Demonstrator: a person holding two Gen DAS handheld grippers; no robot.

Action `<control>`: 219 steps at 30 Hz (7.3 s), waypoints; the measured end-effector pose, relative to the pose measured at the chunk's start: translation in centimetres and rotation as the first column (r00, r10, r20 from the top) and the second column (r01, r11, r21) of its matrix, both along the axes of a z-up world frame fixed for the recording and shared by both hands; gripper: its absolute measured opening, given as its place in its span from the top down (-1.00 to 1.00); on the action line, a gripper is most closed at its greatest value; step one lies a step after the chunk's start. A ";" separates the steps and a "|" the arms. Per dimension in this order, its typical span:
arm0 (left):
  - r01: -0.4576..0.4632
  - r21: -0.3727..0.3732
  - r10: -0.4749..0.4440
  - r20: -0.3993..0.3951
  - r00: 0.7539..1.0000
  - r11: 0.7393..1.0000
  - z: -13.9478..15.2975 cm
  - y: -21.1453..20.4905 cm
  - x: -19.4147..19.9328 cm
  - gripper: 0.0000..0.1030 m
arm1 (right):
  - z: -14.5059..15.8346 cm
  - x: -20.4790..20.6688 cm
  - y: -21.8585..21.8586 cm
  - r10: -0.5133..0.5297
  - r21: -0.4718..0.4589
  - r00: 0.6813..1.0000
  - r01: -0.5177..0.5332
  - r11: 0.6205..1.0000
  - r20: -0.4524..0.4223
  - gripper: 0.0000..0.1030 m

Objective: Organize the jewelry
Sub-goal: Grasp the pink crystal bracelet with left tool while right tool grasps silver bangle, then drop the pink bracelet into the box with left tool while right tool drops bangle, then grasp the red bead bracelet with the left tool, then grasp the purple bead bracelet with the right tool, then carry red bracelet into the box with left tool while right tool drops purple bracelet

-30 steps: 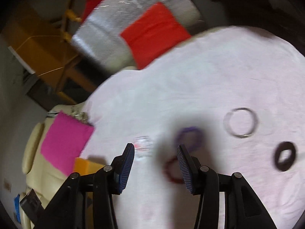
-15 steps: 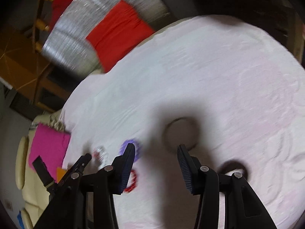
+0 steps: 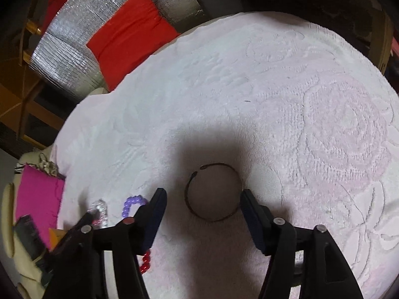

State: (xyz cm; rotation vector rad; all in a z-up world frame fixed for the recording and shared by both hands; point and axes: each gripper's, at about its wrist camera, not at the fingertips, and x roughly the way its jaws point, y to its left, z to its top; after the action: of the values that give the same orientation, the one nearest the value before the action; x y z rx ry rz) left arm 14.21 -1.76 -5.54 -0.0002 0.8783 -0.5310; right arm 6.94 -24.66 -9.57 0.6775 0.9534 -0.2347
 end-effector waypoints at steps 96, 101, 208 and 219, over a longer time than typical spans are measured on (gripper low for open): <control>-0.159 0.066 0.154 0.074 0.985 0.985 3.7 2.4 -12.5 -0.05 | 5.2 -11.5 -2.4 -0.033 0.103 0.959 0.004 0.995 0.282 -0.34; -0.059 0.043 0.056 0.071 0.996 0.997 1.6 -2.5 -10.5 -0.05 | 4.4 -12.4 -5.3 -0.089 0.143 0.959 0.052 0.988 0.270 -0.34; -0.433 -0.092 0.437 0.030 0.899 0.897 4.2 29.4 -26.3 0.82 | 8.6 -3.7 45.8 0.744 -0.111 0.604 -0.750 0.652 0.286 0.79; -0.402 -0.104 0.397 -0.067 0.915 0.910 0.9 28.6 -24.7 0.82 | 3.7 1.6 53.7 0.816 0.009 0.568 -0.821 0.570 0.103 0.78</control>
State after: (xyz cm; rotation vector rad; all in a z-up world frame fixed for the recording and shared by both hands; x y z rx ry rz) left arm -10.48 26.83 -4.63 -0.2950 0.8603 -0.1955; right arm 8.54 29.04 -5.82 0.2204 1.1000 0.6693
